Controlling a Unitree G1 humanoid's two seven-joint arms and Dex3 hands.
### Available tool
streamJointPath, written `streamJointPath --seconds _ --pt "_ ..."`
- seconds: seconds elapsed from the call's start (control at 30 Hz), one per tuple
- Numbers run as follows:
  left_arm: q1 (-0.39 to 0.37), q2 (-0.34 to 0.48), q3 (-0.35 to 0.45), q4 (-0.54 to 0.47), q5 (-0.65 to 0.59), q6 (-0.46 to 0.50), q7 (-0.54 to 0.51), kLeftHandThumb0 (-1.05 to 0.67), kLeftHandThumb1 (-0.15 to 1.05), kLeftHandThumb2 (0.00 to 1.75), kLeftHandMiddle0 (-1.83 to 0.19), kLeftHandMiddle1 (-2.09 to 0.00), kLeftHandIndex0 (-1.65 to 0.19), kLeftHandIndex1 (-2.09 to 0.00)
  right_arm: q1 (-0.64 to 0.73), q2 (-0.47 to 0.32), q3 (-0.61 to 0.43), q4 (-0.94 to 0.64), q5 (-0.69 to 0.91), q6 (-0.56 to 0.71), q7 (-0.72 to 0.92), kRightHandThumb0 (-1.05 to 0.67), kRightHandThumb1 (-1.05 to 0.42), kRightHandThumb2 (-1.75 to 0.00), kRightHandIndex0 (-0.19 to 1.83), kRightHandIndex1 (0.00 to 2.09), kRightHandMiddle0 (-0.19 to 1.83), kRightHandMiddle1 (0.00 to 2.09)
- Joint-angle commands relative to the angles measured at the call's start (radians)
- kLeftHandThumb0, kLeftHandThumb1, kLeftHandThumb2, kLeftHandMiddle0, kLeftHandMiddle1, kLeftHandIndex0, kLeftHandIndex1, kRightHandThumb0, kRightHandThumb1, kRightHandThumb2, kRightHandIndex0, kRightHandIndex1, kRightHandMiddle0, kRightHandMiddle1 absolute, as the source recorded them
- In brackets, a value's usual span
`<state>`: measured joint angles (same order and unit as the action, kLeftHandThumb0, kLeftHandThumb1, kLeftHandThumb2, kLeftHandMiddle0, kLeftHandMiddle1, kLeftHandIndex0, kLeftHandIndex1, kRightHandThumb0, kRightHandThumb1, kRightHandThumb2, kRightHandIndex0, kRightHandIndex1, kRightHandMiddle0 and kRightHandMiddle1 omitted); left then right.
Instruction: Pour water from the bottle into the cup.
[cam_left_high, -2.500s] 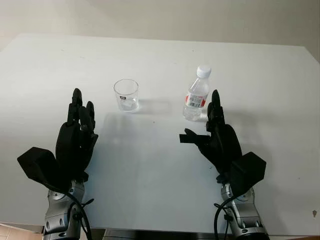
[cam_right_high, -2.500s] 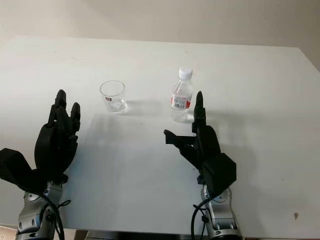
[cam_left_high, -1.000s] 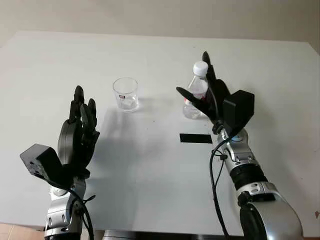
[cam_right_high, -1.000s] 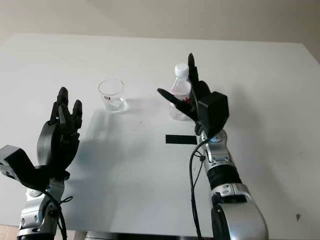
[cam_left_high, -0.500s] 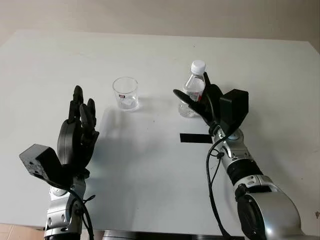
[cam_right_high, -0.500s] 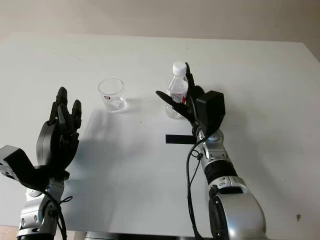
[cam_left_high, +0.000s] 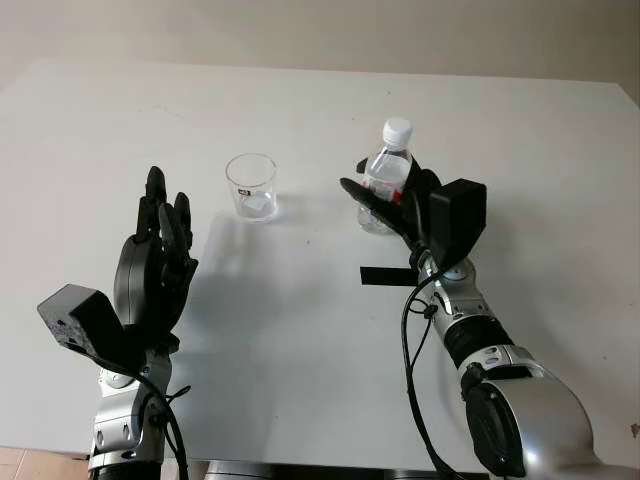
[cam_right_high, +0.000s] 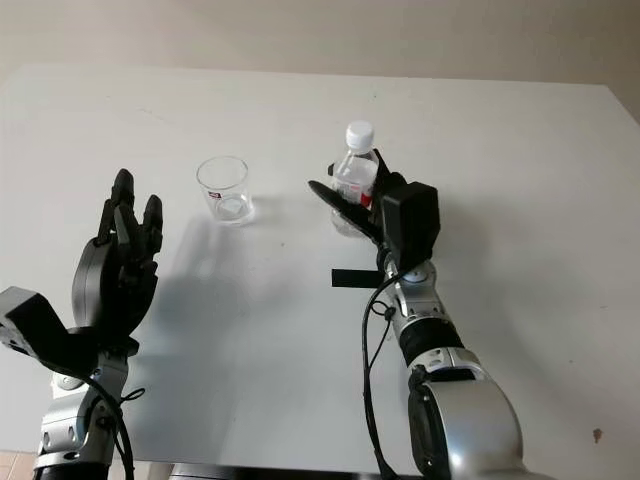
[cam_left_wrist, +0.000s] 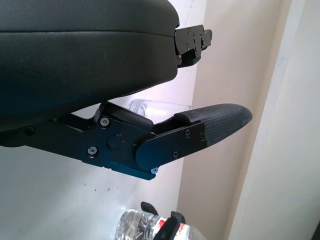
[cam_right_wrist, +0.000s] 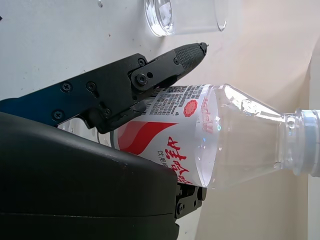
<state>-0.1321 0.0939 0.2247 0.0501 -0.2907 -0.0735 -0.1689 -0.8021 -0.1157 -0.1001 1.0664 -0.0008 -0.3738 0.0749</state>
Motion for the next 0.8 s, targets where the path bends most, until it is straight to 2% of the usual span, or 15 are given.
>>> streamJointPath --seconds 0.0,0.03,0.13,0.17,0.27,0.47,0.6,0.77 --pt "-0.015 0.007 0.002 0.008 0.003 -0.007 -0.001 -0.75 1.05 0.72 0.08 -0.05 0.14 -0.05 -0.027 -0.01 -0.002 0.008 0.003 -0.021 0.011 -0.25 -1.02 -0.06 0.35 2.09 0.44 2.09" --pt "-0.016 0.006 0.002 0.008 0.002 -0.005 0.001 -0.75 1.05 0.73 0.09 -0.05 0.14 -0.05 -0.03 -0.011 0.0 0.01 0.001 -0.024 0.016 -0.24 -1.03 -0.06 0.36 2.09 0.46 2.09" --pt "-0.018 0.005 0.003 0.01 0.001 -0.006 0.002 -0.75 1.05 0.72 0.08 -0.05 0.14 -0.05 -0.042 -0.012 0.01 0.018 -0.012 -0.028 0.019 -0.22 -1.04 -0.08 0.59 2.09 0.74 2.09" --pt "-0.017 0.005 0.002 0.01 0.002 -0.007 0.001 -0.75 1.05 0.72 0.08 -0.05 0.14 -0.05 -0.048 -0.011 0.013 0.021 -0.017 -0.027 0.017 -0.23 -1.05 -0.1 0.69 2.09 0.78 2.09" --pt "-0.017 0.007 0.003 0.013 0.001 -0.01 -0.003 -0.75 1.05 0.72 0.09 -0.05 0.15 -0.05 -0.077 -0.014 0.047 0.039 -0.067 -0.032 -0.015 -0.22 -1.05 -0.13 0.82 2.09 0.81 2.09" --pt "-0.011 0.004 0.002 0.015 0.0 -0.014 -0.003 -0.75 1.05 0.73 0.09 -0.05 0.15 -0.05 -0.192 -0.014 0.134 0.086 -0.198 0.033 -0.139 -0.17 -1.05 -0.16 0.91 2.09 0.85 2.09" --pt "-0.001 -0.001 0.001 0.008 0.005 -0.014 0.006 -0.75 1.05 0.73 0.08 -0.06 0.14 -0.06 -0.273 -0.014 0.184 0.13 -0.265 0.063 -0.196 -0.11 -1.05 -0.17 1.1 2.09 1.03 2.09" --pt "0.007 -0.004 -0.003 0.003 0.01 -0.019 0.012 -0.75 1.05 0.73 0.07 -0.06 0.14 -0.06 -0.362 -0.015 0.22 0.167 -0.312 0.133 -0.238 -0.11 -1.03 -0.17 1.1 2.09 1.07 2.09"
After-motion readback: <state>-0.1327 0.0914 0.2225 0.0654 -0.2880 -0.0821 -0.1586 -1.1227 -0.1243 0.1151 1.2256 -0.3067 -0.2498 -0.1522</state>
